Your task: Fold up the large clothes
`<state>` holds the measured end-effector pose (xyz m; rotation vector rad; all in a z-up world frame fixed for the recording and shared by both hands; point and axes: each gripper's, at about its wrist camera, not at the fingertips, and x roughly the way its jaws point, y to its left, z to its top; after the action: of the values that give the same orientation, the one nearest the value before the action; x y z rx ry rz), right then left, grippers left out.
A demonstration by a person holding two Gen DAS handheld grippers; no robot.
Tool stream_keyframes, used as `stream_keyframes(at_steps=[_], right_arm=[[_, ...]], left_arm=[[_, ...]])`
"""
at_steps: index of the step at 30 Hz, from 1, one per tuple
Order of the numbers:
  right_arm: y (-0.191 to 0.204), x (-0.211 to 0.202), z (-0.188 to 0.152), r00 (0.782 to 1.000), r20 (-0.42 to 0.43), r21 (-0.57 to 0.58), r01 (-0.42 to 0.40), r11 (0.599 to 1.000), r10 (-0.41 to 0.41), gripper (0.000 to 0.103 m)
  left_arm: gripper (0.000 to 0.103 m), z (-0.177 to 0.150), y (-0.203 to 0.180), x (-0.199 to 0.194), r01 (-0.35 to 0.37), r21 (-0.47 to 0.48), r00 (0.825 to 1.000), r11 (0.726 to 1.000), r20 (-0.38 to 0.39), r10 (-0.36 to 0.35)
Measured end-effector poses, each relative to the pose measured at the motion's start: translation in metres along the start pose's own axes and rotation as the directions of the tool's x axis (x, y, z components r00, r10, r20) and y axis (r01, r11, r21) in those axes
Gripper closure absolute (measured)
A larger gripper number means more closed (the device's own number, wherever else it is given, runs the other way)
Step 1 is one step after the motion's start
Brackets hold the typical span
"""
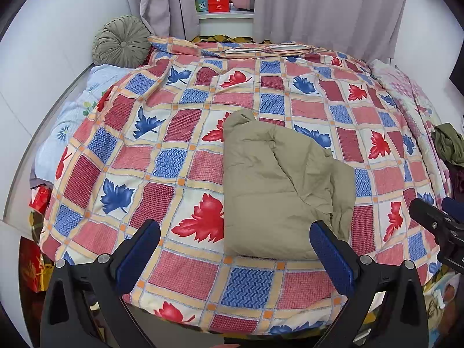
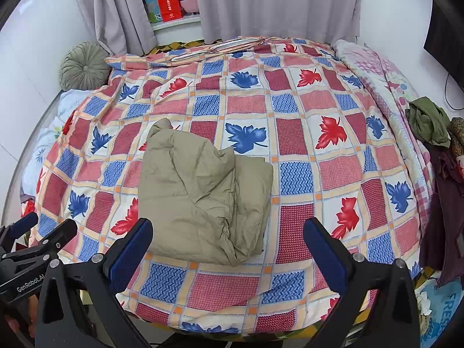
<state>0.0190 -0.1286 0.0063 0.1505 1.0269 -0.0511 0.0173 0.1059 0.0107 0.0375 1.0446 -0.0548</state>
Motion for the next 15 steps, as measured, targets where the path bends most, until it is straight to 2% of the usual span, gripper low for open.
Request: stream_keyframes(at_steps=[15], right_arm=[[0.0009, 0.0006, -0.0006, 1.000, -0.003, -0.002, 0.003, 1.000, -0.003, 0.000]], left_arm=[[0.000, -0.0004, 0.0001, 0.0006, -0.001, -0.001, 1.000, 1.000, 0.000, 0.001]])
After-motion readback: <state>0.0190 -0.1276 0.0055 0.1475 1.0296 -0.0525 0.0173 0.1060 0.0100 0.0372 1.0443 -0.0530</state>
